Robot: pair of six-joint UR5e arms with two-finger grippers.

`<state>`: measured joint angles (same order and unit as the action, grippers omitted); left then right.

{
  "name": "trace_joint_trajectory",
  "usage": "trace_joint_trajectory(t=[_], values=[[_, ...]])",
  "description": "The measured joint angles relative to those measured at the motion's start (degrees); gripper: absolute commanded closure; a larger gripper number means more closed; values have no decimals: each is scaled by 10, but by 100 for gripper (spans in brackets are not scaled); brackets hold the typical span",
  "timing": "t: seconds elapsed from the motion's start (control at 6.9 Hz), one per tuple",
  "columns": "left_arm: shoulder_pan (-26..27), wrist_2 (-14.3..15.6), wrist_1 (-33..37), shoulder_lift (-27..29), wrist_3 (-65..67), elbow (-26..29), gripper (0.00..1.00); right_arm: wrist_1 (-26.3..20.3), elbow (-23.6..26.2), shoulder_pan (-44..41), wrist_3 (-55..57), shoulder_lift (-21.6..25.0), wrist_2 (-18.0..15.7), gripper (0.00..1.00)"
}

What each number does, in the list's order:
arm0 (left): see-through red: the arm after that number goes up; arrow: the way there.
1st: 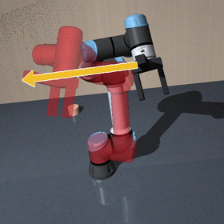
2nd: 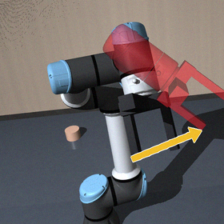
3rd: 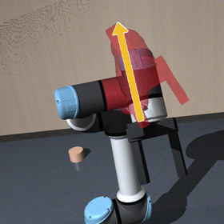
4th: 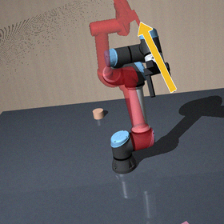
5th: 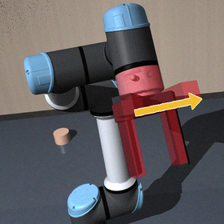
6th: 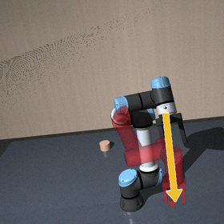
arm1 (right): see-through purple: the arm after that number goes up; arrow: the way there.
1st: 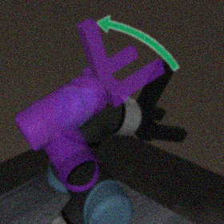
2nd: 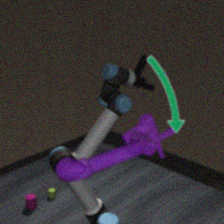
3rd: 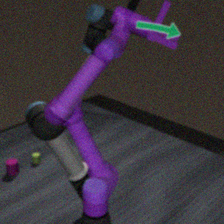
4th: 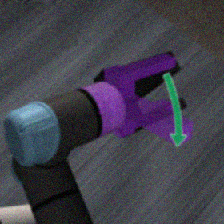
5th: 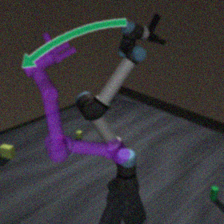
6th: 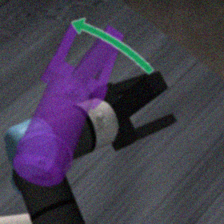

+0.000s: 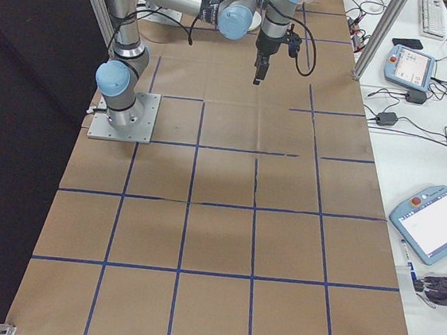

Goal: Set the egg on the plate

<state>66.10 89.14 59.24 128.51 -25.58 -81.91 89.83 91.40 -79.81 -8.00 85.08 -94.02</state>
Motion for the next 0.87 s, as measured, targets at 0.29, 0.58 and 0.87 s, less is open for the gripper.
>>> trace_joint_trajectory(t=[0.29,0.58,0.87], values=[[0,2,0,-2,0,1,35,0,0,0,0,0,0,0],[1,2,1,-3,1,1,45,0,0,0,0,0,0,0],[1,2,1,-6,2,1,45,0,0,0,0,0,0,0]])
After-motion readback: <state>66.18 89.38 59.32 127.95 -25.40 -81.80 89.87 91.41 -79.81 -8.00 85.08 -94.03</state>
